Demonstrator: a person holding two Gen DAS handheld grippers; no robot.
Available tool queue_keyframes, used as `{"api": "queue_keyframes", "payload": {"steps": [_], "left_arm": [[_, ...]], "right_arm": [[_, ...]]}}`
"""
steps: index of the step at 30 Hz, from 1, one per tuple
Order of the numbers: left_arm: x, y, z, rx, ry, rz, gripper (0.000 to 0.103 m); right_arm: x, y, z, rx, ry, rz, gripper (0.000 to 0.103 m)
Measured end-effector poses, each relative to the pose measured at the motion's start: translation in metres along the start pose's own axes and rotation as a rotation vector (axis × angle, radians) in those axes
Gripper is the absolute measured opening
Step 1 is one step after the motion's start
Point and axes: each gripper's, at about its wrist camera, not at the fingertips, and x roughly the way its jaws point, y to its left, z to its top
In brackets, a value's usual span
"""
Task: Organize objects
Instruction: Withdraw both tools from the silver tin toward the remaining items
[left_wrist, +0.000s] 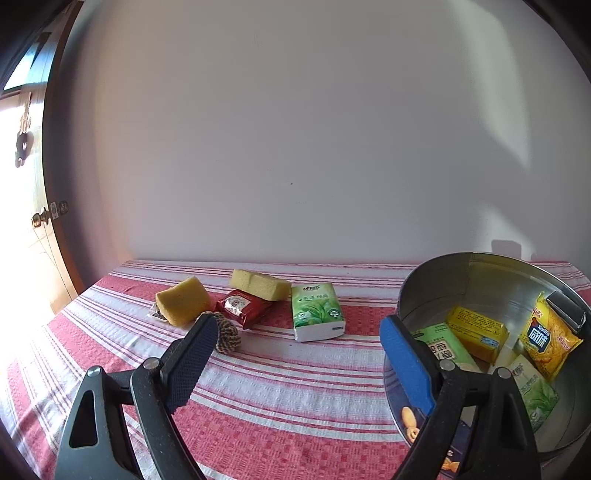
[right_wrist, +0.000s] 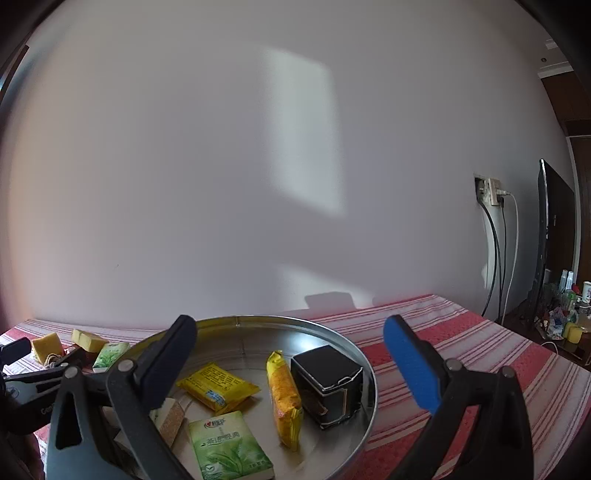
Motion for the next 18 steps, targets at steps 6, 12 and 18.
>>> {"api": "queue_keyframes", "payload": {"steps": [6, 12, 18], "left_arm": [[-0.001, 0.019, -0.002, -0.001, 0.007, 0.025, 0.091], [0.003, 0.044, -0.001, -0.020, 0.018, 0.048, 0.091], [0.013, 0.073, 0.000, -0.046, 0.030, 0.076, 0.091]], "right_arm": [[-0.002, 0.027, -0.003, 0.010, 0.025, 0.033, 0.103], [-0.008, 0.061, -0.007, -0.007, 0.032, 0.080, 0.103], [-0.009, 0.092, -0.009, -0.021, 0.052, 0.116, 0.103]]}}
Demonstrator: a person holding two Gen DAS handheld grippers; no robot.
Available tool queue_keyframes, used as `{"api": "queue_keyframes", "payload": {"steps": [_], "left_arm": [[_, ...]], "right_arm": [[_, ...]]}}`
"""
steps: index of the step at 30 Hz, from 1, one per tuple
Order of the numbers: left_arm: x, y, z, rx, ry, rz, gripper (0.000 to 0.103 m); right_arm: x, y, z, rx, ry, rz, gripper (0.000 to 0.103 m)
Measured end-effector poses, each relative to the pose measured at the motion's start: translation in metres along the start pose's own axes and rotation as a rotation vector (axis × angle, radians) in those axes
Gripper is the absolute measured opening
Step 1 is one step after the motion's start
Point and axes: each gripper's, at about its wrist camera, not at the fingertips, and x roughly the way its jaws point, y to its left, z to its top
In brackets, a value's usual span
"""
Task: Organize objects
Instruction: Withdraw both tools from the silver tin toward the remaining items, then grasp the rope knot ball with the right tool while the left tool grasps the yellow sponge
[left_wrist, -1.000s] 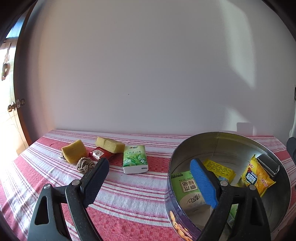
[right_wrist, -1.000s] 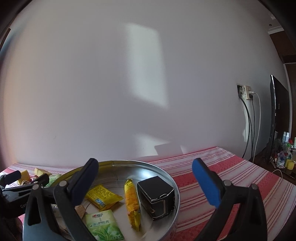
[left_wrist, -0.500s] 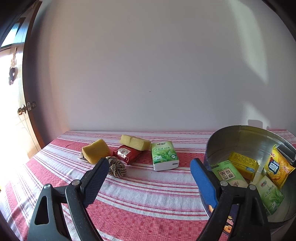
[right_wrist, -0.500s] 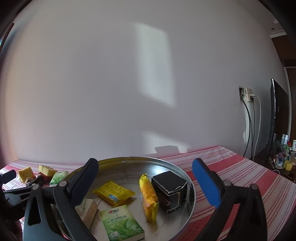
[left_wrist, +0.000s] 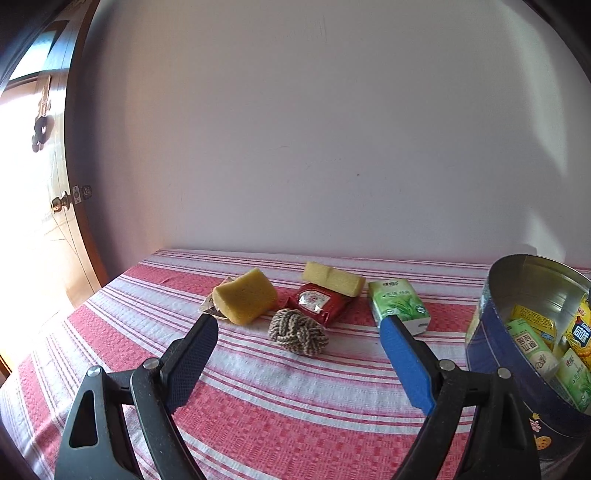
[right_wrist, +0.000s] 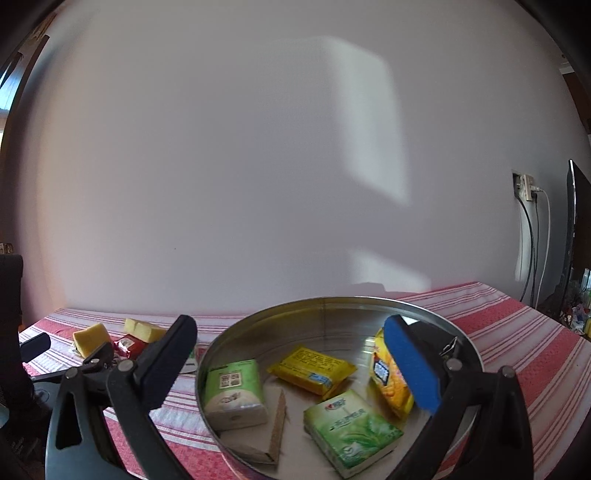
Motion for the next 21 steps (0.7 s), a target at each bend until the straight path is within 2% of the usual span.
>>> {"api": "queue_keyframes", "payload": {"steps": [6, 11, 21], "left_arm": [[0.012, 0.028, 0.004, -0.023, 0.014, 0.026, 0.091], [0.026, 0.058, 0.007, -0.037, 0.025, 0.080, 0.091], [0.058, 0.126, 0.010, -0.135, 0.089, 0.162, 0.091]], "right_arm": [[0.008, 0.028, -0.002, -0.009, 0.023, 0.032, 0.103], [0.016, 0.053, -0.004, -0.043, 0.052, 0.073, 0.103], [0.037, 0.103, -0.009, -0.100, 0.134, 0.168, 0.102]]}}
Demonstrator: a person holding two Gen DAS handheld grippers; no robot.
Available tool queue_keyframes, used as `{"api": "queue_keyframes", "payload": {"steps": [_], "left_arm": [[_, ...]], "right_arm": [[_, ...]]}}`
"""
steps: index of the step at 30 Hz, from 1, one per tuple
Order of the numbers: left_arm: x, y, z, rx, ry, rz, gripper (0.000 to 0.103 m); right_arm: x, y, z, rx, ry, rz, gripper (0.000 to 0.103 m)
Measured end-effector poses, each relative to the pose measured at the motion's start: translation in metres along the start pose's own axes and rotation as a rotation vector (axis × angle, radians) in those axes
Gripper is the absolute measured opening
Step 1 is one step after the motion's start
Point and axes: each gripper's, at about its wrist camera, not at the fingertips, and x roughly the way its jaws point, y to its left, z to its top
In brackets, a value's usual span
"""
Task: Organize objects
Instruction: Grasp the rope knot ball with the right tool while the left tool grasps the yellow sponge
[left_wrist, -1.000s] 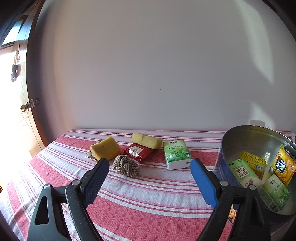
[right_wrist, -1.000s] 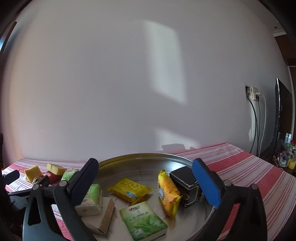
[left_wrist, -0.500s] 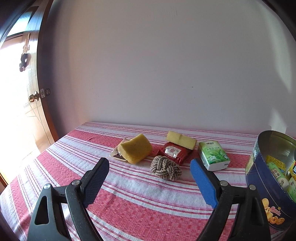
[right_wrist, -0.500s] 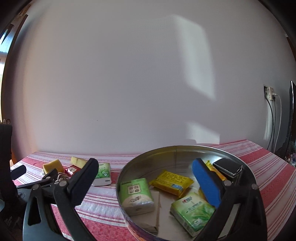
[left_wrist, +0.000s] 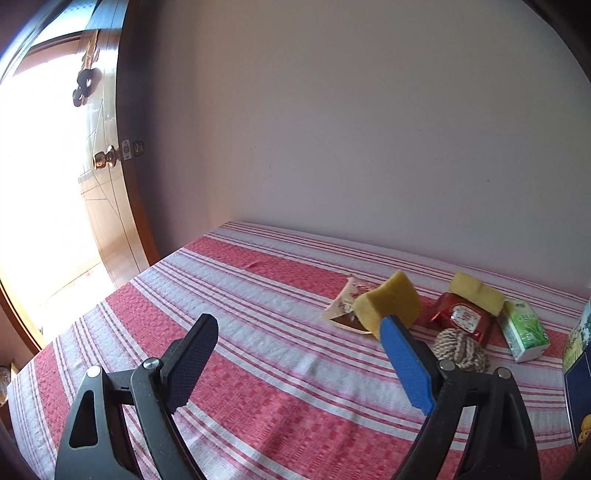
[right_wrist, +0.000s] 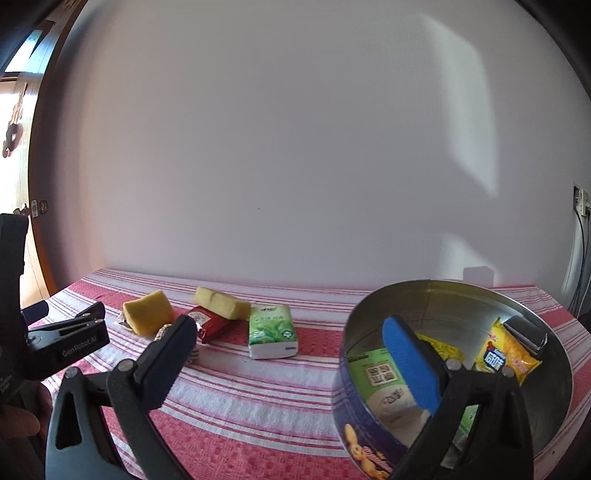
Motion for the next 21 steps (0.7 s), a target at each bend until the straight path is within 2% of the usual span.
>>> {"api": "queue_keyframes", "payload": {"steps": [7, 9, 11, 14, 21], "left_arm": [[0.020, 0.020, 0.007, -0.026, 0.029, 0.036, 0.091], [0.025, 0.023, 0.009, -0.025, 0.036, 0.038, 0.091], [0.029, 0.026, 0.011, -0.017, 0.037, 0.047, 0.091], [0.036, 0.030, 0.014, -0.017, 0.043, 0.054, 0.091], [0.048, 0.031, 0.018, -0.001, 0.075, 0.044, 0.091]], "right_arm": [[0.034, 0.030, 0.005, 0.015, 0.113, 0.086, 0.102], [0.051, 0.040, 0.006, 0.020, 0.175, 0.121, 0.101], [0.067, 0.049, 0.005, 0.030, 0.239, 0.152, 0.095], [0.088, 0.063, 0.002, 0.044, 0.325, 0.188, 0.092], [0.126, 0.093, -0.003, 0.018, 0.461, 0.206, 0.087]]}}
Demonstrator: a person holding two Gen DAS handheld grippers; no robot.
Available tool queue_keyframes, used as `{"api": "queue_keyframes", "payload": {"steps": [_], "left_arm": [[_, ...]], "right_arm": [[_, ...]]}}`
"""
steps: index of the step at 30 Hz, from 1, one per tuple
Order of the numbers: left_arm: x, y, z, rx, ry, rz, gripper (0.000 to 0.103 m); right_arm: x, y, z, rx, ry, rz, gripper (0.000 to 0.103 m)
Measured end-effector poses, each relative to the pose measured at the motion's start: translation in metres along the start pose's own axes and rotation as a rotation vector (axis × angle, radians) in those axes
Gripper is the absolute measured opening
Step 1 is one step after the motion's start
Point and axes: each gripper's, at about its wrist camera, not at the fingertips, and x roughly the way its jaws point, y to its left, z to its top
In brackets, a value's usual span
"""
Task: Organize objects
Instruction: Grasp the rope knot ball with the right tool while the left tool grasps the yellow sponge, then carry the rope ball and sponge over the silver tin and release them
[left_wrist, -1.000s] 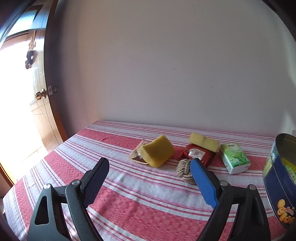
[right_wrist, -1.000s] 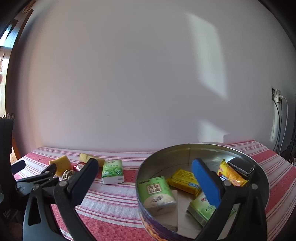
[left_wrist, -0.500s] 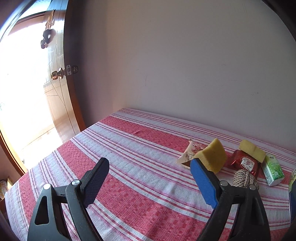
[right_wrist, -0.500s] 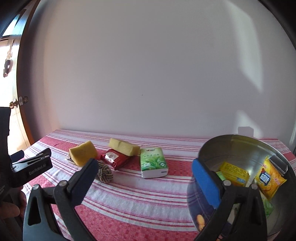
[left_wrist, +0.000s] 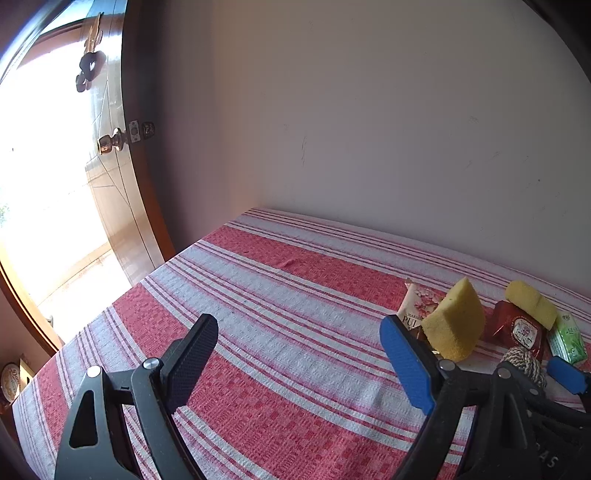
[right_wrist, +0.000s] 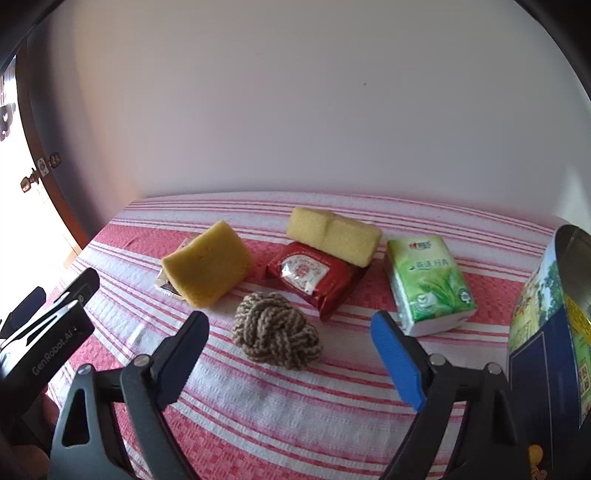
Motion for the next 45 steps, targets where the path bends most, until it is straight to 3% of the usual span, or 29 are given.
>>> {"api": "queue_keyframes", "payload": {"steps": [4, 10, 14, 18, 23, 28, 30, 32, 33, 38, 42, 45], "left_arm": [[0.003, -0.005, 0.001, 0.020, 0.016, -0.016, 0.091], [0.004, -0.011, 0.001, 0.042, 0.027, -0.067, 0.091], [0.000, -0.029, 0.003, 0.071, 0.002, -0.150, 0.091], [0.007, -0.067, 0.006, 0.211, -0.004, -0.168, 0.091], [0.031, -0.110, 0.013, 0.309, 0.051, -0.153, 0.091], [0.058, -0.127, 0.015, 0.350, 0.152, -0.173, 0.087], [0.062, -0.127, 0.015, 0.347, 0.175, -0.207, 0.082], [0.060, -0.126, 0.015, 0.343, 0.177, -0.253, 0.064], [0.058, -0.125, 0.013, 0.346, 0.170, -0.257, 0.063], [0.042, -0.123, 0.009, 0.339, 0.114, -0.288, 0.029], [0.021, -0.102, 0.012, 0.228, 0.000, -0.276, 0.029], [0.006, -0.088, 0.008, 0.144, -0.042, -0.302, 0.029]], "right_arm": [[0.021, 0.008, 0.002, -0.018, 0.099, 0.001, 0.052], [0.021, -0.005, -0.001, 0.024, 0.065, 0.077, 0.050], [-0.012, -0.014, -0.008, 0.019, -0.042, 0.066, 0.050], [-0.049, -0.023, -0.018, -0.024, -0.168, 0.012, 0.050], [-0.066, -0.036, -0.030, -0.066, -0.224, -0.060, 0.050], [-0.064, -0.048, -0.025, -0.021, -0.225, -0.058, 0.050], [-0.062, -0.051, -0.024, -0.009, -0.216, -0.060, 0.050], [-0.057, -0.050, -0.023, -0.007, -0.201, -0.061, 0.050], [-0.055, -0.049, -0.023, -0.006, -0.191, -0.059, 0.050], [-0.050, -0.052, -0.022, 0.001, -0.198, -0.054, 0.050], [-0.055, -0.054, -0.023, -0.017, -0.255, -0.063, 0.050], [-0.057, -0.053, -0.025, -0.023, -0.300, -0.056, 0.050]]}}
